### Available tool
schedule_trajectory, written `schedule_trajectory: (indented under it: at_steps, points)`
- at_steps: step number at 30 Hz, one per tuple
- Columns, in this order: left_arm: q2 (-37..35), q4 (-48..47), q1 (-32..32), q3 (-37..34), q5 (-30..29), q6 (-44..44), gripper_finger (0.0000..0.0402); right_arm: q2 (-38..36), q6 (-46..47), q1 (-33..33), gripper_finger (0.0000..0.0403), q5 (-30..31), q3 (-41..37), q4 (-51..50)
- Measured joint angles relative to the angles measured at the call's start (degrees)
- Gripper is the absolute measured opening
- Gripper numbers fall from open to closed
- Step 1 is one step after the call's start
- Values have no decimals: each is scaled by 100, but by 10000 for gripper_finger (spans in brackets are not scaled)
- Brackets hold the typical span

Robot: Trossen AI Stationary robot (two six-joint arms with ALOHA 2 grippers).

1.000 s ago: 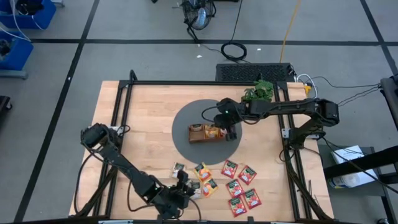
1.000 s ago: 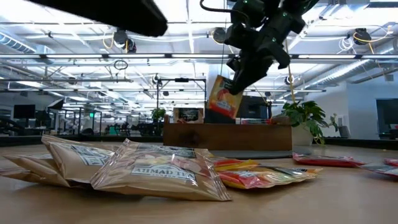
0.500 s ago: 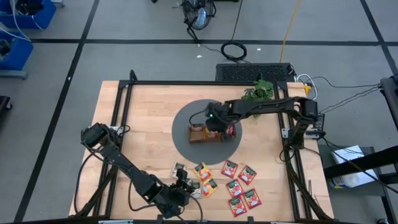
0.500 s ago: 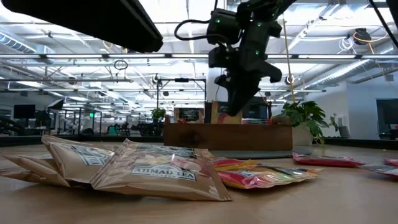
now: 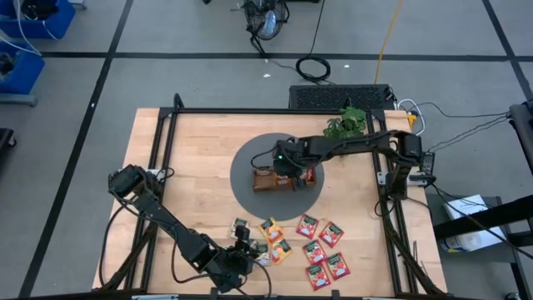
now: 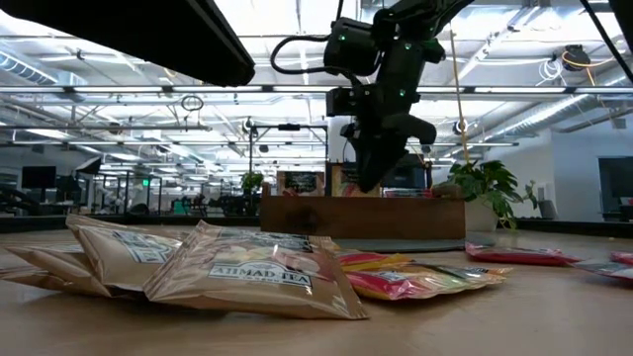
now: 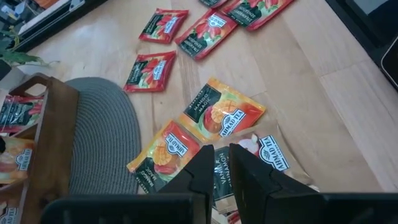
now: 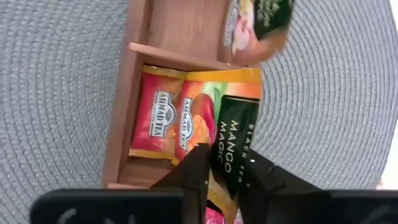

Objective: Pick & Place Tea
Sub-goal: Put the yellow tea bag into the middle compartment of the wooden organizer, then put the gold tea bag into the left compartment of the wooden organizer

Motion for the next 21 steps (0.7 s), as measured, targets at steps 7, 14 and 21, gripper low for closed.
schedule_trajectory:
  at_steps: [7, 14, 21]
  points:
    - [-1, -2, 0, 2, 11, -236, 56, -245, 148, 20, 112, 332, -4, 121]
    - [87, 84, 32, 7, 745, -1311, 56, -900, 594, 235, 132, 576, -4, 129]
    - [487, 1022, 73, 7, 1251, -1021, 56, -1455, 1410, 1083, 128, -376, -359, 566]
